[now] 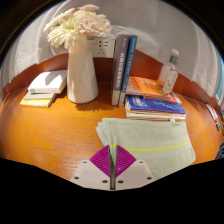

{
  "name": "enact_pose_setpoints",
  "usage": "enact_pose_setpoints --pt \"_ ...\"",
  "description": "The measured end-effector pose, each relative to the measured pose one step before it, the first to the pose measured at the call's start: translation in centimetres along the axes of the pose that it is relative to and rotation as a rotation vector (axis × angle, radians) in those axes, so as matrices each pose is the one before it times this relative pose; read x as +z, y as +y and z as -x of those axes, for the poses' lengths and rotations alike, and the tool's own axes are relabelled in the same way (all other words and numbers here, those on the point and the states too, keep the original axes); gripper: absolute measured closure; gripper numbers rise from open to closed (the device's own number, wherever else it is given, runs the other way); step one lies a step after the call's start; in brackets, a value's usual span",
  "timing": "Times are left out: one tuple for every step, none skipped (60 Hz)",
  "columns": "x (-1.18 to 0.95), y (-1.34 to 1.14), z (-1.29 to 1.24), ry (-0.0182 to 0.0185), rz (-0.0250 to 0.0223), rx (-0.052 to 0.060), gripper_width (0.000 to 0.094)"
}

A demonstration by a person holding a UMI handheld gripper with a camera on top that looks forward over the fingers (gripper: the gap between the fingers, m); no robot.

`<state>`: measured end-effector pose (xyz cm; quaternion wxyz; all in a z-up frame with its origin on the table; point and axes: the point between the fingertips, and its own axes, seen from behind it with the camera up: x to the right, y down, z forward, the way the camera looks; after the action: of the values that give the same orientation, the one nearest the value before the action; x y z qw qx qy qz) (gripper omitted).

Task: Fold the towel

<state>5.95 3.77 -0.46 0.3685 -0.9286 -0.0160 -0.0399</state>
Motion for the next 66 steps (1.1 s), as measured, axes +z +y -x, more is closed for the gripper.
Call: enact_pose_setpoints --pt "-0.327 -0.297 -0.231 0.00026 -0.00184 -0.0097 0.0897" --pt "-0.396 -0.369 -0.311 0.00113 -0.00317 -0.0066 0.0897" --pt "-0.391 -0.469 -0.444 0.00401 -0.00473 -0.0050 0.0897" --pt "-0.426 -0.582 -0.527 0.00497 -0.00830 -0.0057 0.0897" --pt "-0.462 -0.638 -0.515 0.00324 -0.00991 -0.0051 0.0897" --pt "-0.441 -0.631 -0.550 0.00158 -0.01052 -0.0036 0.0897" --pt "-0.456 -0.618 -0.631 0.00151 -0.01029 -0.0023 0.0898" --pt "-0.468 -0.602 -0.779 0.00410 -0.01079 -0.0013 0.0898" --pt "-0.401 -0.657 -0.904 0.00803 -0.01090 0.0001 0.0897" --pt "-0.436 -0.629 -1.037 0.01054 -0.01192 -0.0012 0.0897" --pt "-0.398 -0.540 -1.043 0.00819 -0.01215 -0.0020 0.0897" --pt "-0.387 -0.563 -1.076 0.01014 -0.01226 -0.0007 0.0898" --pt "-0.300 -0.478 -1.068 0.00892 -0.01087 0.0006 0.0897" --pt "-0.269 -0.415 -1.061 0.00722 -0.00960 0.0019 0.0897" --pt "-0.231 -0.328 -1.068 0.00615 -0.00791 0.0027 0.0897" --pt "-0.163 -0.259 -1.055 0.00557 -0.00677 0.0040 0.0897" --pt "-0.090 -0.164 -1.055 0.00436 -0.00539 0.0048 0.0897" --pt "-0.035 -0.083 -1.018 0.00353 -0.00467 0.0038 0.0897" --pt "0.035 0.040 -0.984 0.00751 -0.00411 0.0024 0.0897" --pt "0.121 0.073 -1.055 0.00376 -0.00019 0.0040 0.0897" --pt "0.163 0.222 -1.009 0.00486 0.00228 0.0074 0.0897" --pt "0.191 0.315 -0.962 0.00319 0.00360 0.0085 0.0897" --pt "0.225 0.356 -0.857 0.00078 0.00457 0.0082 0.0896" --pt "0.268 0.397 -0.780 -0.00149 0.00539 0.0066 0.0897" --pt "0.318 0.477 -0.728 -0.00286 0.00673 0.0056 0.0896" --pt "0.366 0.583 -0.677 -0.00394 0.00936 0.0052 0.0895" --pt "0.322 0.725 -0.616 -0.00020 0.00964 0.0049 0.0892" --pt "0.497 0.769 -0.628 -0.00655 0.01740 0.0058 0.0885" --pt "0.366 0.856 -0.537 -0.00494 0.01956 0.0044 0.0873" --pt "0.445 0.801 -0.466 -0.00687 0.02005 0.0023 0.0851" --pt "0.398 0.743 -0.366 -0.00892 0.01767 -0.0015 0.0819" --pt "0.337 0.622 -0.318 -0.00863 0.01349 -0.0044 0.0784" --pt "0.267 0.528 -0.334 -0.00672 0.00971 -0.0059 0.0741" --pt "0.172 0.415 -0.360 -0.00234 0.00655 -0.0060 0.0695" --pt "0.062 0.285 -0.278 -0.00149 0.00259 -0.0057 0.0646" --pt "0.038 0.183 -0.171 0.00163 -0.00569 -0.0037 0.0598" --pt "-0.147 0.094 -0.249 -0.00023 -0.00585 -0.0053 0.0548" --pt "-0.198 -0.061 -0.245 0.00239 -0.00640 -0.0036 0.0506" --pt "-0.249 -0.088 -0.167 0.00111 -0.00621 -0.0016 0.0472" --pt "-0.279 -0.104 -0.106 0.00004 -0.00571 0.0000 0.0447" --pt "-0.299 -0.129 -0.017 -0.00196 -0.00422 0.0011 0.0425" --pt "-0.323 -0.139 0.037 -0.00315 -0.00332 0.0017 0.0409" --pt "-0.371 -0.211 0.064 -0.00327 -0.00402 0.0017 0.0396" --pt "-0.382 -0.286 0.068 -0.00237 -0.00633 0.0015 0.0388" --pt "-0.415 -0.427 0.065 -0.00301 -0.00479 0.0020 0.0381" --pt "-0.474 -0.342 0.193 -0.00354 -0.00800 0.0042 0.0380" --pt "-0.459 -0.396 0.256 -0.00440 -0.00735 0.0069 0.0377" --pt "-0.499 -0.464 0.291 -0.00390 -0.00846 0.0069 0.0374" --pt "-0.543 -0.535 0.345 -0.00478 -0.00973 0.0052 0.0372" --pt "-0.562 -0.575 0.410 -0.00469 -0.01185 0.0028 0.0371" --pt "-0.587 -0.584 0.432 -0.00499 -0.01135 0.0012 0.0371" --pt "-0.559 -0.590 0.537 -0.00277 -0.00976 0.0001 0.0372" --pt "-0.586 -0.541 0.485 -0.00416 -0.00970 -0.0019 0.0371" --pt "-0.628 -0.577 0.537 -0.00462 -0.00949 -0.0029 0.0370" --pt "-0.607 -0.603 0.570 -0.00436 -0.01092 -0.0044 0.0369" --pt "-0.643 -0.648 0.606 -0.00427 -0.01194 -0.0052 0.0368" --pt "-0.649 -0.639 0.608 -0.00402 -0.01253 -0.0061 0.0368" --pt "-0.634 -0.585 0.615 -0.00323 -0.01124 -0.0057 0.0367" --pt "-0.630 -0.540 0.646 -0.00293 -0.00962 -0.0048 0.0367" --pt "-0.602 -0.601 0.765 -0.00075 -0.00876 -0.0030 0.0367" --pt "-0.673 -0.531 0.695 -0.00405 -0.00973 -0.0041 0.0367" --pt "-0.571 -0.560 0.700 -0.00347 -0.00996 -0.0040 0.0367" --pt "-0.633 -0.526 0.730 -0.00382 -0.00998 -0.0038 0.0367" --pt "-0.639 -0.503 0.742 -0.00422 -0.00876 -0.0032 0.0367" --pt "-0.631 -0.444 0.787 -0.00414 -0.00770 -0.0020 0.0366" --pt "-0.589 -0.412 0.782 -0.00418 -0.00749 -0.0019 0.0363"
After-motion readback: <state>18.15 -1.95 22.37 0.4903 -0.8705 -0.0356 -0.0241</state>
